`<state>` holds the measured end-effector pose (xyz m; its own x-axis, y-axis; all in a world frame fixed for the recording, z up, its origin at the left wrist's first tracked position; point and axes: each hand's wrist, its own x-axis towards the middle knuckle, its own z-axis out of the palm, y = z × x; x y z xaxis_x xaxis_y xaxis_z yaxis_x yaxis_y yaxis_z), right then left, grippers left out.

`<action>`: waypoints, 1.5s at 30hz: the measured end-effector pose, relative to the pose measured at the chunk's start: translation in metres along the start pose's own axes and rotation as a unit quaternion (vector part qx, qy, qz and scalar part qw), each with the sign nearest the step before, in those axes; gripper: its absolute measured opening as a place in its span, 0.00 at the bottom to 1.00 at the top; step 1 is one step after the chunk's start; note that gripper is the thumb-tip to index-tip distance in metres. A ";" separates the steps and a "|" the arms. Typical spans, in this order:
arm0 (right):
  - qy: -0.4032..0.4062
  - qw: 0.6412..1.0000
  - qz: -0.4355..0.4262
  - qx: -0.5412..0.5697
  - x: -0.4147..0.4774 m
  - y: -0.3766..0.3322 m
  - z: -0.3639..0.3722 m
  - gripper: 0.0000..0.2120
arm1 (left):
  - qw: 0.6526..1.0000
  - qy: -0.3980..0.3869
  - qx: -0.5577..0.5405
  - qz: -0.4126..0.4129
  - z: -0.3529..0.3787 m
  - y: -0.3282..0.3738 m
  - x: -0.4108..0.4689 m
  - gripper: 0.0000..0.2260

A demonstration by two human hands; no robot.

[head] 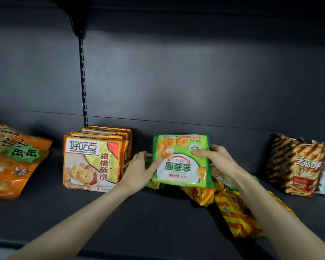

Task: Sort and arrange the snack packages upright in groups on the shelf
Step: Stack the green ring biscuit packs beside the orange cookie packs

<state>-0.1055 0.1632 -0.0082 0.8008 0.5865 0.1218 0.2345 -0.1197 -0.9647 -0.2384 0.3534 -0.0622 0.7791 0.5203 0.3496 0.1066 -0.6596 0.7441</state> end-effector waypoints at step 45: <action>0.186 0.976 -0.052 -0.103 0.022 0.009 -0.038 0.13 | 0.953 -0.104 0.280 0.056 0.024 -0.019 0.020 0.31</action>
<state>-0.0647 0.1443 -0.0049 0.9023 0.2772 0.3303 0.4005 -0.2551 -0.8801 -0.2101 0.3634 -0.0830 0.9047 0.3491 0.2443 0.2832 -0.9210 0.2675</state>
